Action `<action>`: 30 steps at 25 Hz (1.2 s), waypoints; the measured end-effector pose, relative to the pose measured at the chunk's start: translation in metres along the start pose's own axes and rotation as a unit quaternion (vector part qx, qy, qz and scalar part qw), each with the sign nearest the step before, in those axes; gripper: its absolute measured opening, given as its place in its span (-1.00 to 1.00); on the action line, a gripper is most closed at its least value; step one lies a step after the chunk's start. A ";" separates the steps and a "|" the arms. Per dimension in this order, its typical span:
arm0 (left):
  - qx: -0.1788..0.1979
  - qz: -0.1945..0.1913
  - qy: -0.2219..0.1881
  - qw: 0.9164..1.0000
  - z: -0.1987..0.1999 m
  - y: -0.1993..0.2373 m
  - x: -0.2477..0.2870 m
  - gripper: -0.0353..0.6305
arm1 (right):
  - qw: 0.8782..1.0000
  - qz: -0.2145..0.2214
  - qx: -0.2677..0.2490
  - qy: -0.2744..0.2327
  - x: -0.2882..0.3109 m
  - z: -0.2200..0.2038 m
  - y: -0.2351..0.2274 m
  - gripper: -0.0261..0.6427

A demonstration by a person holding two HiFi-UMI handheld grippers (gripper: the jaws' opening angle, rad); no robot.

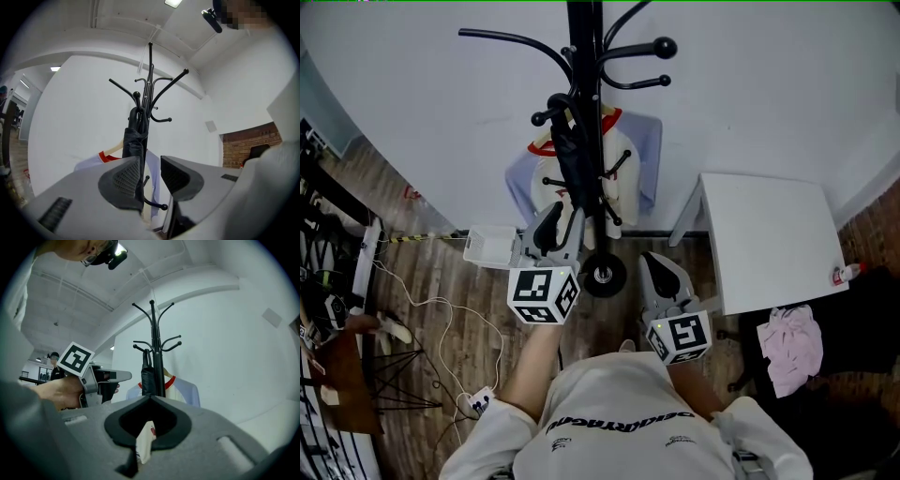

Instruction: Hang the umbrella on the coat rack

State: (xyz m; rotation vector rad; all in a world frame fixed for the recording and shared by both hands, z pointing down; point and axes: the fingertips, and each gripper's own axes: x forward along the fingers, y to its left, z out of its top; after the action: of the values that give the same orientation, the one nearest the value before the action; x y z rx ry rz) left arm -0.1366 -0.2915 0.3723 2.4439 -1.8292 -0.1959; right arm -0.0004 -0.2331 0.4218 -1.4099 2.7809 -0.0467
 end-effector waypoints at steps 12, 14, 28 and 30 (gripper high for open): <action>0.015 0.022 -0.009 1.000 -0.015 -0.017 -0.031 -0.85 | 1.000 0.007 0.004 -0.006 0.002 0.000 0.006 -0.93; 0.015 0.021 -0.006 1.000 -0.021 -0.022 -0.034 -0.90 | 1.000 0.007 0.004 -0.005 0.001 0.000 0.005 -0.93; 0.030 0.005 0.004 1.000 -0.041 -0.042 -0.051 -0.90 | 1.000 0.012 0.005 -0.007 0.008 -0.001 0.012 -0.93; 0.032 0.005 0.007 0.999 -0.046 -0.044 -0.054 -0.90 | 1.000 0.013 0.002 -0.008 0.009 0.000 0.014 -0.93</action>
State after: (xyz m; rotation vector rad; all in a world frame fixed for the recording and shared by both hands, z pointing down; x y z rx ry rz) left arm -0.1031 -0.2275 0.4140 2.4701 -1.8692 -0.1211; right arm -0.0169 -0.2324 0.4213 -1.3655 2.7849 -0.0410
